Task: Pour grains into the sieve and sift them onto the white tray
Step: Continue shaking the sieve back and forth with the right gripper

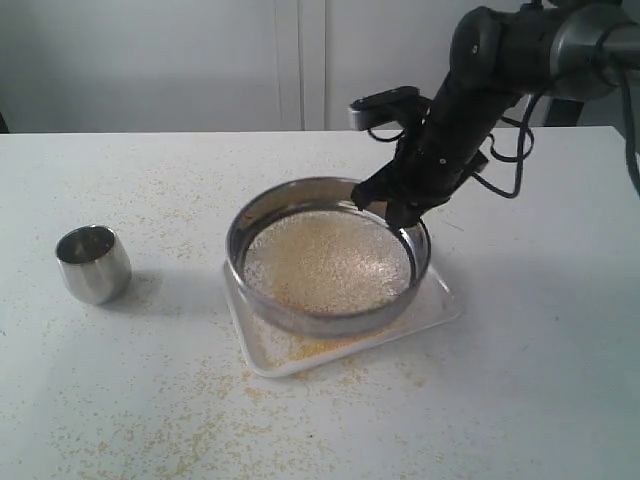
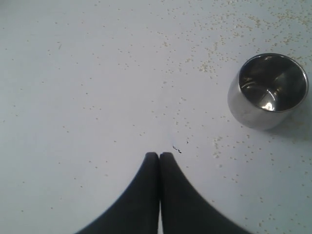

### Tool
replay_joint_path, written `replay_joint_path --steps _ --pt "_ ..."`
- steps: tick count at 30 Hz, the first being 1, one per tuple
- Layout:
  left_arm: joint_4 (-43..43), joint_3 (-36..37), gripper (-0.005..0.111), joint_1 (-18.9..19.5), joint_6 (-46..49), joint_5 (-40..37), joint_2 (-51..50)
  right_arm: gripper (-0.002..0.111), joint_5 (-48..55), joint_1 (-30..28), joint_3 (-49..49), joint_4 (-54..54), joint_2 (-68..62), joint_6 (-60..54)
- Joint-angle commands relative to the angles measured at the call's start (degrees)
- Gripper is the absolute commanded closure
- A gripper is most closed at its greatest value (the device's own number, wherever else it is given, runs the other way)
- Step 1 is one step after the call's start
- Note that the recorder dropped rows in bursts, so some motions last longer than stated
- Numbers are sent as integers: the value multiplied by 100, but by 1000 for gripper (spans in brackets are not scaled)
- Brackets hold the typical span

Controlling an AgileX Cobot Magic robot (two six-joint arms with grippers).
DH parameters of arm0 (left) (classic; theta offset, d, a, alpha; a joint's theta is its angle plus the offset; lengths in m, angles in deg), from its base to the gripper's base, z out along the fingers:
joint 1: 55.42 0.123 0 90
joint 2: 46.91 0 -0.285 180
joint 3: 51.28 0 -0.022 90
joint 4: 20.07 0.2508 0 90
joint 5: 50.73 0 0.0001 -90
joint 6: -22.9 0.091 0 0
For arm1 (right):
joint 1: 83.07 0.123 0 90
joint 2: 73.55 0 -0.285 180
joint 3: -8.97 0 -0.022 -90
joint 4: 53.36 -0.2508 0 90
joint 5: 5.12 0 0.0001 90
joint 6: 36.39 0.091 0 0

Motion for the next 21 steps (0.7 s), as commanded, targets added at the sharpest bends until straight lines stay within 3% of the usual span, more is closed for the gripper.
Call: replay_joint_path --steps 1,2,3,4,5,6,7,8,9,10,11,12,13,14,15,16,18,19,20,21 --pt "29 44 106 12 -16 -24 38 108 523 -18 -67 -1074 110 -2879" --pt "29 44 106 12 -16 -24 38 108 678 -8 -34 -875 138 -3185" --pt "29 44 106 12 -16 -24 38 108 -189 -135 109 -391 136 -993" --pt "29 44 106 12 -16 -24 38 108 -460 -169 161 -369 122 230" --pt "29 44 106 12 -16 -24 38 108 -533 -165 263 -733 122 741" --pt "29 44 106 12 -16 -24 38 108 -424 -109 264 -925 122 -98" --pt "29 44 106 12 -16 -24 38 108 182 -22 253 -811 136 -2643" --pt "29 44 106 12 -16 -24 38 108 163 -22 293 -637 145 -2547" --pt "29 44 106 12 -16 -24 38 108 -433 -104 336 -608 121 -144" --pt "29 44 106 12 -16 -24 38 108 -548 -68 366 -786 121 698" --pt "29 44 106 12 -16 -24 38 108 -353 38 337 -960 121 -448" --pt "29 44 106 12 -16 -24 38 108 252 129 243 -715 164 -2864" --pt "29 44 106 12 -16 -24 38 108 220 142 280 -186 185 -2641" --pt "29 44 106 12 -16 -24 38 108 -595 67 367 490 185 93" --pt "29 44 106 12 -16 -24 38 108 -783 32 397 494 185 1666" --pt "29 44 106 12 -16 -24 38 108 -762 103 415 -20 185 830" --pt "29 44 106 12 -16 -24 38 108 -181 224 394 33 224 -2087" --pt "29 44 106 12 -16 -24 38 108 -46 239 412 290 236 -2291" --pt "29 44 106 12 -16 -24 38 108 -233 206 420 586 249 -1539" --pt "29 44 106 12 -16 -24 38 108 -623 131 429 634 249 157"
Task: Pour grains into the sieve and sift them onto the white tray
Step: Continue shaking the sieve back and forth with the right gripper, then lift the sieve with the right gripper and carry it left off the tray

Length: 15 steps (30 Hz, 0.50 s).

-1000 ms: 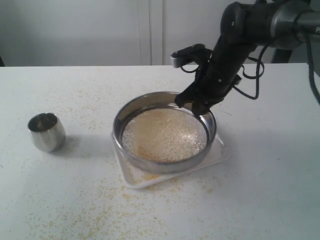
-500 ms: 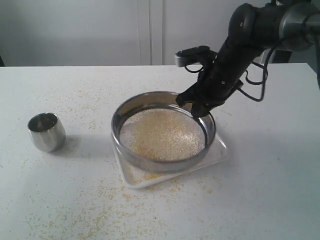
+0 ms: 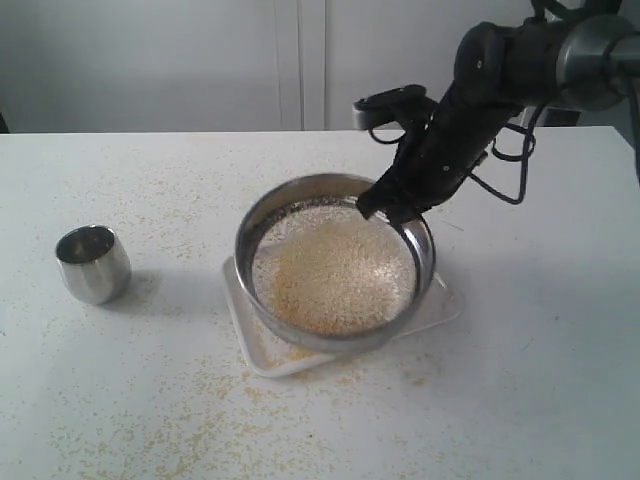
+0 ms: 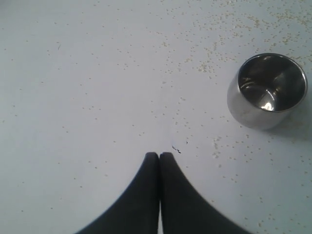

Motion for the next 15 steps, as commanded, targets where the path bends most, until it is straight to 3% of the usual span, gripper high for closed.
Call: replay_joint_path --steps 1,2,5,6,9,10,13,14,15 --pt "29 44 106 12 -16 -24 38 108 -219 -60 26 355 129 2257" --pt "29 44 106 12 -16 -24 38 108 -248 -58 26 116 129 2476" --pt "29 44 106 12 -16 -24 38 108 400 47 -80 -311 167 -741" --pt "29 44 106 12 -16 -24 38 108 442 47 -65 70 194 -778" --pt "29 44 106 12 -16 -24 38 108 -314 -123 47 387 194 3072" --pt "29 44 106 12 -16 -24 38 108 -374 -105 88 81 194 2857" --pt "29 44 106 12 -16 -24 38 108 264 101 43 -590 220 -695" --pt "29 44 106 12 -16 -24 38 108 511 121 42 -367 251 -1250" --pt "29 44 106 12 -16 -24 38 108 234 87 58 -45 276 -410"
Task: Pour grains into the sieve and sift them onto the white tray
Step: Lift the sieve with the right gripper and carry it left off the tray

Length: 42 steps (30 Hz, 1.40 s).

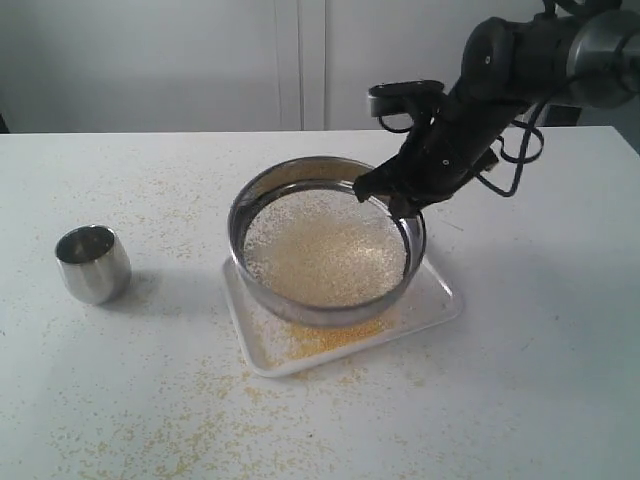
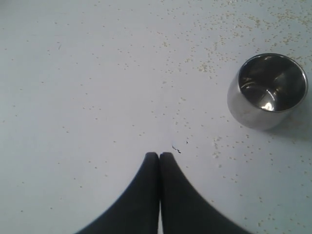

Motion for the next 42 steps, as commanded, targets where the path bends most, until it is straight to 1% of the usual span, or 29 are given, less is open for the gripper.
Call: replay_joint_path --steps 1,2,3,4,5,6,7,8,10,11,12,14,15,18,21,24,33,38,42 --pt "27 44 106 12 -16 -24 38 108 81 64 -4 322 166 56" --pt "27 44 106 12 -16 -24 38 108 -117 -9 0 334 166 1520" --pt "27 44 106 12 -16 -24 38 108 -183 -21 11 187 166 1986" --pt "27 44 106 12 -16 -24 38 108 -138 14 0 -88 153 1266" --pt "27 44 106 12 -16 -24 38 108 51 84 -22 -399 153 43" --pt "27 44 106 12 -16 -24 38 108 314 123 -35 -481 169 -1057" --pt "27 44 106 12 -16 -24 38 108 467 138 -49 -374 179 -1329" --pt "27 44 106 12 -16 -24 38 108 421 121 -57 -186 179 -883" --pt "27 44 106 12 -16 -24 38 108 255 11 -71 -85 202 592" --pt "27 44 106 12 -16 -24 38 108 289 11 -71 -164 202 797" --pt "27 44 106 12 -16 -24 38 108 451 3 -71 -316 213 611" --pt "27 44 106 12 -16 -24 38 108 846 65 -98 -728 224 -313" --pt "27 44 106 12 -16 -24 38 108 1027 119 -122 -928 236 -545" --pt "27 44 106 12 -16 -24 38 108 1252 318 -135 -1462 282 -690" --pt "27 44 106 12 -16 -24 38 108 1364 619 -135 -1571 291 -961" --pt "27 44 106 12 -16 -24 38 108 1189 929 -135 -1571 291 -1002" --pt "27 44 106 12 -16 -24 38 108 66 1941 -149 -1584 266 -1002" --pt "27 44 106 12 -16 -24 38 108 98 2343 -529 -1564 -88 -882" --pt "27 44 106 12 -16 -24 38 108 294 2510 -878 -1398 -452 -647"
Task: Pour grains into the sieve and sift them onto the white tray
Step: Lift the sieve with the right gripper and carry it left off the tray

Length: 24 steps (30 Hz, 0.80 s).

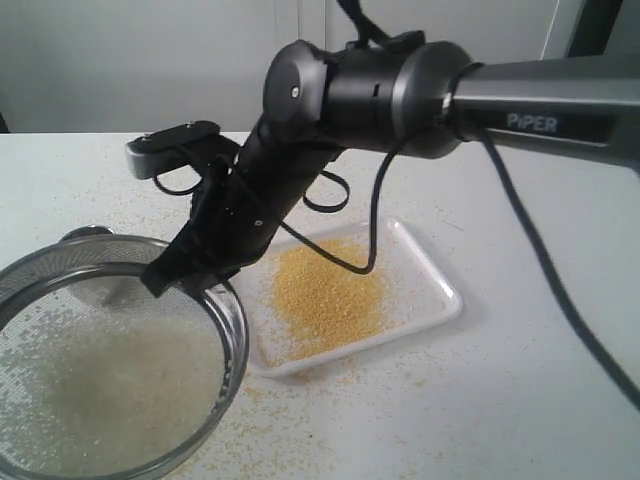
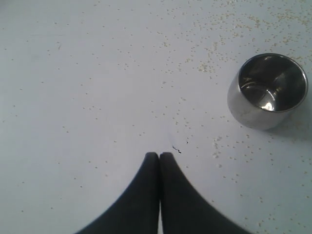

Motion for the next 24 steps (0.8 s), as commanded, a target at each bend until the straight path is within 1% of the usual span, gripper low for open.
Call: replay_joint_path --steps 1,5,13,24 --pt "27 44 106 12 -16 -24 38 108 183 179 -436 77 -373 366" --pt "27 44 106 12 -16 -24 38 108 327 297 -803 339 -705 555" --pt "27 44 106 12 -16 -24 38 108 313 306 -1177 591 -1133 705" --pt "27 44 106 12 -16 -24 38 108 -29 306 -1215 1212 -1515 705"
